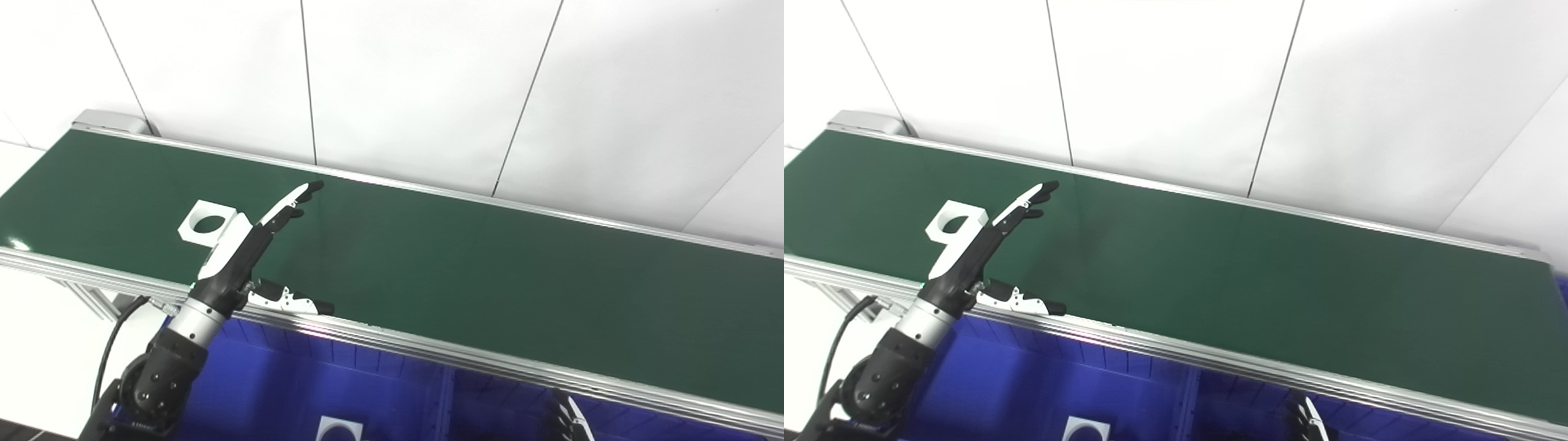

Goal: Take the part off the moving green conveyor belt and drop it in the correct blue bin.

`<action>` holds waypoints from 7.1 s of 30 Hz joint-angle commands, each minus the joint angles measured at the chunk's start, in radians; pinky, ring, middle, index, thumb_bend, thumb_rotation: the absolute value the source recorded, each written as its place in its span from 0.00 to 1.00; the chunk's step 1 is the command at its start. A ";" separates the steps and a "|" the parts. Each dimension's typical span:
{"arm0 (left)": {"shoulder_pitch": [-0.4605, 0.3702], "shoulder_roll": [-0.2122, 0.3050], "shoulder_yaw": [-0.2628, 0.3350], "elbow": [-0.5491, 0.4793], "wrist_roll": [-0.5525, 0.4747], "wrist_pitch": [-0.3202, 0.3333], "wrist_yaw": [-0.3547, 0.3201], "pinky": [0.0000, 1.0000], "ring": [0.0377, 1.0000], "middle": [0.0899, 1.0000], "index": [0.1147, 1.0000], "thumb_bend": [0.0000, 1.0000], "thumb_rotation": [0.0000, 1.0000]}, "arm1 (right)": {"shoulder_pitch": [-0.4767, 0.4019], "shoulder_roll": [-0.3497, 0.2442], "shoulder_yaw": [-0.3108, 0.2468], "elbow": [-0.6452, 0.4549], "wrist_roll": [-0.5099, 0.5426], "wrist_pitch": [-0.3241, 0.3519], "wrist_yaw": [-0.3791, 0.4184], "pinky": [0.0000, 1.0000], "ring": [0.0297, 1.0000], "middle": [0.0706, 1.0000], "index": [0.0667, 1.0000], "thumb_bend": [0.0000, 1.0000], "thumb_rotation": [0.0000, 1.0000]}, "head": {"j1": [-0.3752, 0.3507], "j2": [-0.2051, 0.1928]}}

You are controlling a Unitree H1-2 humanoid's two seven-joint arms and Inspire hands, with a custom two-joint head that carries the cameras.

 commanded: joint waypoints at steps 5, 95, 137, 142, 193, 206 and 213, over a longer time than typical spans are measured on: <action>-0.070 0.051 0.028 0.005 0.027 0.020 0.012 0.92 0.95 0.96 0.94 0.85 0.23 | -0.001 -0.007 -0.008 -0.019 0.003 -0.059 -0.021 0.73 0.80 0.84 0.91 0.84 0.51 | 0.051 0.015; -0.428 0.167 -0.231 0.483 0.305 0.169 -0.013 0.33 0.36 0.44 0.46 0.50 0.00 | -0.020 -0.062 0.055 -0.008 0.044 -0.060 -0.141 0.75 0.77 0.81 0.90 0.77 0.64 | 0.108 0.029; 0.084 0.041 -0.276 0.003 0.053 0.035 -0.147 0.36 0.40 0.43 0.43 0.50 0.00 | 0.035 0.026 -0.027 -0.160 0.002 -0.048 -0.015 0.72 0.78 0.82 0.89 0.83 0.65 | -0.143 0.280; 0.078 0.044 -0.303 0.012 0.061 0.061 -0.193 0.34 0.38 0.43 0.45 0.50 0.00 | 0.035 0.046 -0.051 -0.187 -0.019 -0.027 0.014 0.70 0.78 0.81 0.89 0.83 0.68 | -0.153 0.327; 0.176 -0.002 -0.279 -0.001 -0.256 0.099 -0.332 0.85 0.93 0.96 1.00 0.93 0.41 | 0.077 0.069 -0.066 -0.340 -0.011 0.179 0.297 0.71 0.78 0.81 0.88 0.85 0.48 | -0.220 0.322; 0.355 -0.161 -0.317 -0.081 -0.090 0.121 -0.141 0.85 0.96 1.00 1.00 0.88 0.41 | 0.077 0.073 -0.060 -0.341 -0.059 0.191 0.286 0.71 0.79 0.81 0.89 0.84 0.47 | -0.230 0.318; 0.335 -0.172 -0.328 -0.009 -0.034 0.040 -0.103 0.87 0.96 1.00 1.00 0.85 0.41 | 0.080 0.073 -0.056 -0.332 -0.089 0.178 0.272 0.70 0.78 0.81 0.90 0.84 0.47 | -0.246 0.302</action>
